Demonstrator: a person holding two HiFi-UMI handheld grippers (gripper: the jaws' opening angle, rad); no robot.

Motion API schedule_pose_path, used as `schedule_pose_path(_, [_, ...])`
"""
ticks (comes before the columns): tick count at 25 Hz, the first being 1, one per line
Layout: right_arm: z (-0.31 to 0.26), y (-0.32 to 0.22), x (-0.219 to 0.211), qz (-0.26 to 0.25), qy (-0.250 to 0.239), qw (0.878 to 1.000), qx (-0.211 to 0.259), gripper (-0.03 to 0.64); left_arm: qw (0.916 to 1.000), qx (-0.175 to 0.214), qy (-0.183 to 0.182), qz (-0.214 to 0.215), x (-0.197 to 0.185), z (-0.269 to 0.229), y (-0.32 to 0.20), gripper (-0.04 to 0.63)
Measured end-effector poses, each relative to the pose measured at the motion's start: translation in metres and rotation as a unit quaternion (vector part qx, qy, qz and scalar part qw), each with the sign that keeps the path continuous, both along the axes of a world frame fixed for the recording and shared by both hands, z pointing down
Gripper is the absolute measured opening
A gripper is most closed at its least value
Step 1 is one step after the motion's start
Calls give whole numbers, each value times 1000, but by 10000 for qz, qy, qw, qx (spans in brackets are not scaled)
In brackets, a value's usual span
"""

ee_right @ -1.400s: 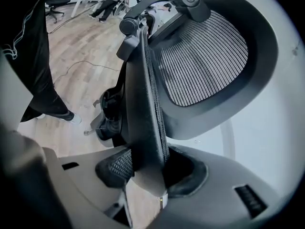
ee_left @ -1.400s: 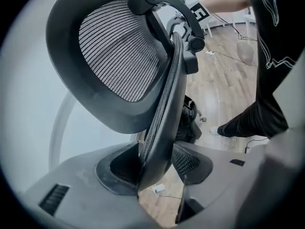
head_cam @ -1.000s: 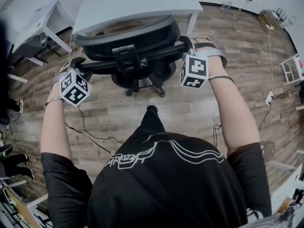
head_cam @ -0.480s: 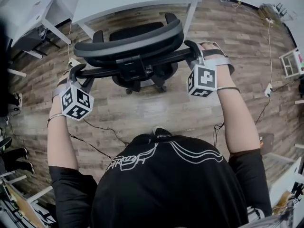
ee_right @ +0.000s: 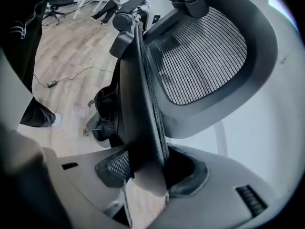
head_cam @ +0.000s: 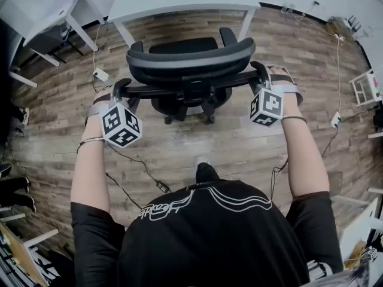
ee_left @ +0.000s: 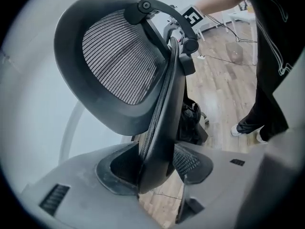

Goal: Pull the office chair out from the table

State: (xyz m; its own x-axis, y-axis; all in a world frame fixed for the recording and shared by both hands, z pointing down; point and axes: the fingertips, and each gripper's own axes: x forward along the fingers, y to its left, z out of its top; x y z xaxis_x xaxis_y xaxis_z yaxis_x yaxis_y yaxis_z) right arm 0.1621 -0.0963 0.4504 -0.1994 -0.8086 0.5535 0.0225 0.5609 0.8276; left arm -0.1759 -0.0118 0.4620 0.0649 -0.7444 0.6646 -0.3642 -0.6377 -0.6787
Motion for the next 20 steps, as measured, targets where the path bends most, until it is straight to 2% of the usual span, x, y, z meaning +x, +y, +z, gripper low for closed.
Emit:
schedule_pose_path(4, [2,28,4,149,-13,9999,19,199,9998,152,3,93,4,1,27,199])
schedule_pose_path(8, [7,54,7,316,74,9995,-67,199,10000,57,-42,56,5,7,52,199])
schedule_pose_path(14, [5,84,15,472,69,9989,50,199,9989,428,-116,121,12,3,78,199])
schedule_pose_path(18, [4,99,16,557,-186,9981,160,212,9987,430,176,224,15,3,90,204])
schedule_pose_path(20, [4,106,14,713,-416,9966,48,230,9976,495,409,247,16,2,96,217])
